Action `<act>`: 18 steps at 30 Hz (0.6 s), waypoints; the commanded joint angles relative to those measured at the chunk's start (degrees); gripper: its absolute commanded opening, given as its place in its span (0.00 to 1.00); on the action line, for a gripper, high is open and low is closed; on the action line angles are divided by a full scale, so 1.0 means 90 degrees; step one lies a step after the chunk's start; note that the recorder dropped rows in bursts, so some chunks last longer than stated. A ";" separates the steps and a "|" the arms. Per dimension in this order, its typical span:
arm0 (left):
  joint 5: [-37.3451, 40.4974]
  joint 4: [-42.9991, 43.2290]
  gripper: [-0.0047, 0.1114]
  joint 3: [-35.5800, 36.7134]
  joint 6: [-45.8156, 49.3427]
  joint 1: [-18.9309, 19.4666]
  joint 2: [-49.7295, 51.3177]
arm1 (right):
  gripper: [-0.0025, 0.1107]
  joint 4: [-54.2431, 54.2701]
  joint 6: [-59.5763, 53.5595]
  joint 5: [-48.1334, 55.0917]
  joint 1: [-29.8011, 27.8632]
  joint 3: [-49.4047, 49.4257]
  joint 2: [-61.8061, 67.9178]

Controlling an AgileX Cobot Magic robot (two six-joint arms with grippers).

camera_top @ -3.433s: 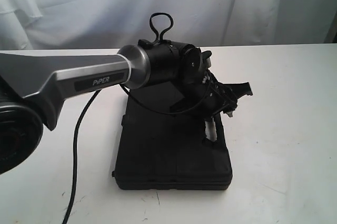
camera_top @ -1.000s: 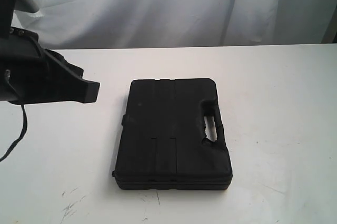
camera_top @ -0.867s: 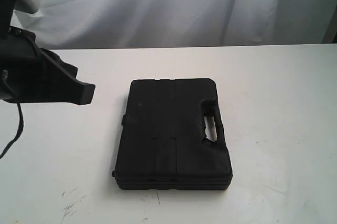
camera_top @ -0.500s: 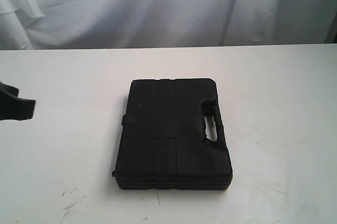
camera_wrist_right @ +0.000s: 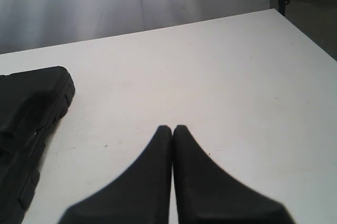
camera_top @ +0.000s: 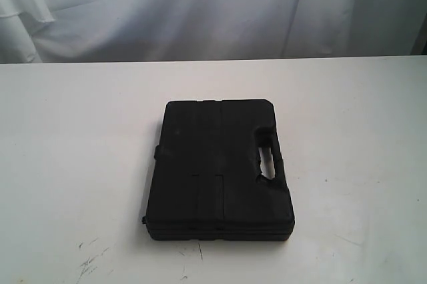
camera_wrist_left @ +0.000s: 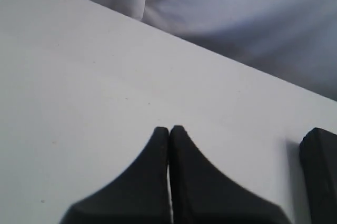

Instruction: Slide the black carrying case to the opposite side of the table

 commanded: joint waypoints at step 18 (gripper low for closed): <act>-0.1671 -0.2186 0.04 0.1138 0.3141 0.0068 -0.0586 | 0.02 0.0013 0.0003 -0.0032 0.0019 0.0025 -0.0036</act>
